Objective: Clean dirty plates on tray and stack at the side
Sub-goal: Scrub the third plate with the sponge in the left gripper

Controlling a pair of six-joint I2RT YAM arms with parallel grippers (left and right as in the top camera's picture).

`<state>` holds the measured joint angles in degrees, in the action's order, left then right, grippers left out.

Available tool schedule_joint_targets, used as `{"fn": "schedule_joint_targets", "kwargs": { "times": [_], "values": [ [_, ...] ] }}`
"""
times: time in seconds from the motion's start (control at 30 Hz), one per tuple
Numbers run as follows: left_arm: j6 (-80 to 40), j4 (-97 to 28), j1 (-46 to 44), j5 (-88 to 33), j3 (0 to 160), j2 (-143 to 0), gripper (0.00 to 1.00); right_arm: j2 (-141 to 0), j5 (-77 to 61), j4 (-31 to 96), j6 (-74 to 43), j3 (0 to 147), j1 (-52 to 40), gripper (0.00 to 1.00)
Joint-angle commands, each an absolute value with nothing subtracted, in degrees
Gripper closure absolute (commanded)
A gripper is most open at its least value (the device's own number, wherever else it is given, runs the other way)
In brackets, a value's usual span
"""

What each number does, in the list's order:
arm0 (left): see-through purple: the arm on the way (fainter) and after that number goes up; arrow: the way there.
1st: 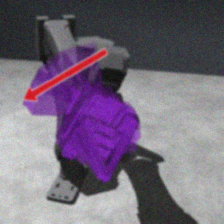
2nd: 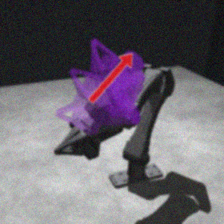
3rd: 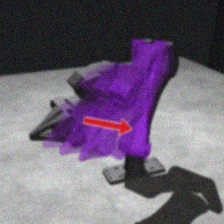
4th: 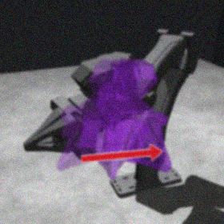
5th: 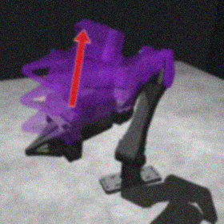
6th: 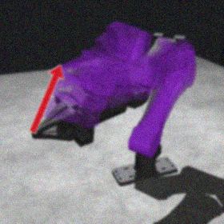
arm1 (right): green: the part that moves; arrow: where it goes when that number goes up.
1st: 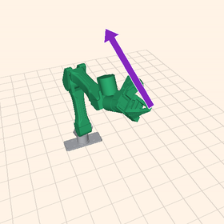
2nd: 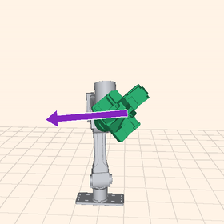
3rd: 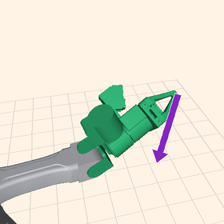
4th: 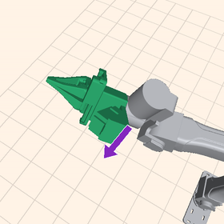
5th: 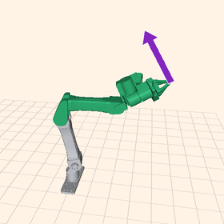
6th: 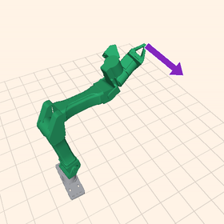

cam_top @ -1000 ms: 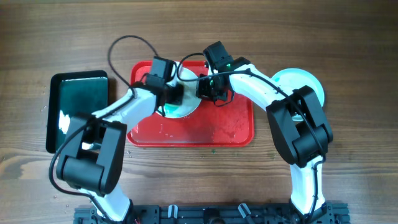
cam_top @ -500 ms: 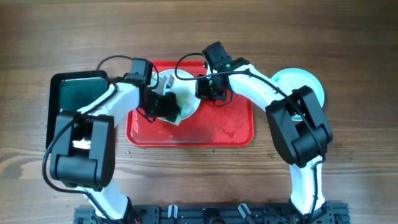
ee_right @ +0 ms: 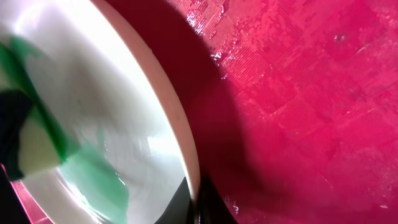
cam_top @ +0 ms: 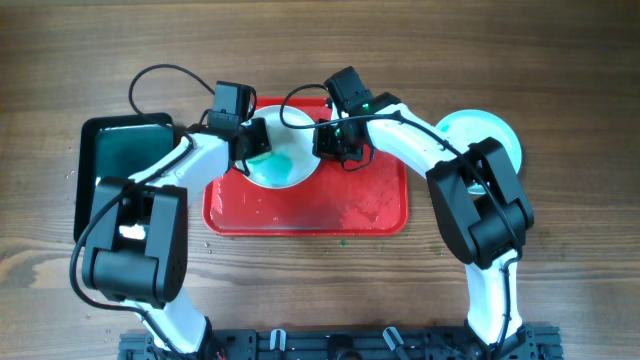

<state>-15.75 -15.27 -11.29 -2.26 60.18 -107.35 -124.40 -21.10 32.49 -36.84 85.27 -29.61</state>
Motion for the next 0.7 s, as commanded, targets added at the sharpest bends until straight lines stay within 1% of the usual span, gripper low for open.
{"fn": "schedule_joint_targets", "kwargs": {
  "times": [0.0,0.03,0.1,0.17,0.2,0.27,0.3,0.33,0.47,0.53,0.57,0.6,0.67],
  "values": [
    [1.45,-20.14,-10.74,-24.10,59.16,-108.86,0.96,-127.11,-21.15,33.08,-36.03,84.29,-30.22,0.96],
    [3.31,-20.08,-10.74,-31.07,59.18,-108.86,0.96,-127.11,-21.56,32.82,-36.01,84.29,-30.22,0.96],
    [3.46,-18.94,-10.74,-39.44,59.18,-108.86,0.96,-127.11,-21.76,32.82,-35.97,84.29,-30.22,0.96],
    [3.44,-18.22,-10.76,-43.66,59.18,-108.86,0.96,-127.11,-21.74,32.82,-35.97,84.29,-30.22,0.96],
    [3.42,-18.22,-10.74,-42.50,59.18,-108.86,0.96,-127.11,-21.76,32.80,-35.97,84.29,-30.22,0.96],
    [2.37,-18.20,-10.74,-35.81,59.18,-108.86,0.96,-127.11,-21.98,32.58,-35.97,84.29,-30.22,0.96],
    [-0.21,-17.96,-10.74,-29.21,59.18,-108.86,0.96,-127.11,-21.96,32.60,-35.97,84.29,-30.22,0.96],
    [-3.97,-17.34,-10.74,-19.62,59.16,-108.86,0.96,-127.11,-21.96,32.62,-35.92,84.29,-30.22,0.96],
    [-16.12,-15.44,-10.74,5.89,59.16,-108.86,0.96,-127.11,-21.98,32.60,-35.51,84.29,-30.22,0.96],
    [-21.87,-16.93,-10.74,13.96,59.18,-108.86,0.96,-127.11,-22.00,32.60,-35.48,84.29,-30.22,0.96],
    [-25.10,-20.32,-10.76,18.37,59.59,-108.86,0.96,-127.11,-22.02,32.60,-35.27,84.29,-30.22,0.96],
    [-28.32,-26.63,-10.98,21.21,61.12,-108.86,0.96,-127.11,-22.61,32.40,-34.46,84.29,-30.22,0.95],
    [-29.23,-35.05,-11.31,17.47,63.33,-108.77,0.96,-127.11,-22.61,32.25,-34.48,84.29,-30.22,0.96]
  ]
}}
